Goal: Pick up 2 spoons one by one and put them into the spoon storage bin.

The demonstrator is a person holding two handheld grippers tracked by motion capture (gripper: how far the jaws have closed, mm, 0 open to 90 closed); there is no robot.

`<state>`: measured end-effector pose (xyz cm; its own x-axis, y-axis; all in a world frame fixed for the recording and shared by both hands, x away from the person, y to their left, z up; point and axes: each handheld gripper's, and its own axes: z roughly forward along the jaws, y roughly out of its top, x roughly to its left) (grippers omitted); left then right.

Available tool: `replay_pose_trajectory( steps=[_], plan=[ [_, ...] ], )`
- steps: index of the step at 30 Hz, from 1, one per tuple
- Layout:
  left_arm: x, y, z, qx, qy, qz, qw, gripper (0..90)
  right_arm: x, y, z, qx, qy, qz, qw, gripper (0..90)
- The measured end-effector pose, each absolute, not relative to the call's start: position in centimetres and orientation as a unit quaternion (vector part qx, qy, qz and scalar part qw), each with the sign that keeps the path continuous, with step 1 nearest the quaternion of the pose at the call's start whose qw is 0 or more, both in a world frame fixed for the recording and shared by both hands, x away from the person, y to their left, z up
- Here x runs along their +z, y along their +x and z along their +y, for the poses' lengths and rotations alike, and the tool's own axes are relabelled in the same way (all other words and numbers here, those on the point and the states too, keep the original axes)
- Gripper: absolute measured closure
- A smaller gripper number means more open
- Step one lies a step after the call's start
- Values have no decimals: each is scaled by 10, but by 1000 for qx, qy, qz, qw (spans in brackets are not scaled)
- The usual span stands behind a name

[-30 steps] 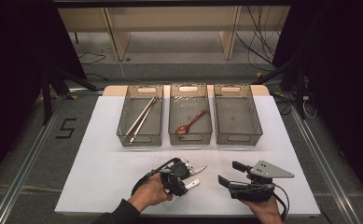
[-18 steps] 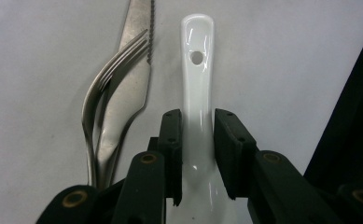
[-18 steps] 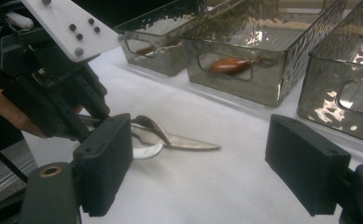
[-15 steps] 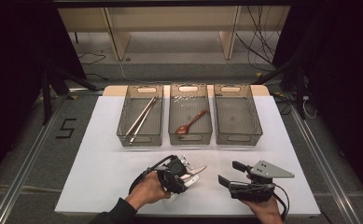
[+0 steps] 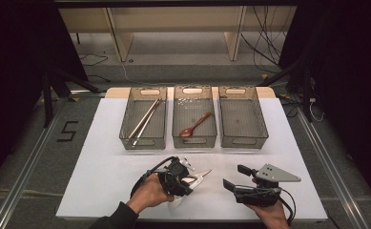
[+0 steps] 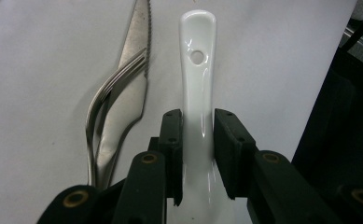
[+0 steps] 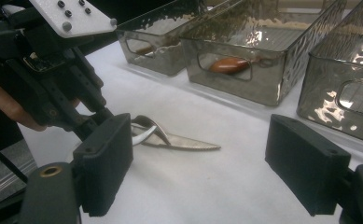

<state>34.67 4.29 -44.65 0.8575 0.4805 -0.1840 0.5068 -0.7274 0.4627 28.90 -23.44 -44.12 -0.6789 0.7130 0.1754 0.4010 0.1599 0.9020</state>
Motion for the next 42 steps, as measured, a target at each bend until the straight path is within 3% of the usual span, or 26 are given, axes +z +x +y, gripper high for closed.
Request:
replay_pose_trajectory(
  steps=[32, 42],
  plan=[
    [-432, 346, 54, -9, 900, 279, 334, 736, -441, 289, -234, 530, 372, 748, 146, 237],
    [-417, 350, 63, 14, 873, 283, 396, 737, -442, 289, -234, 530, 371, 748, 148, 238]
  ],
)
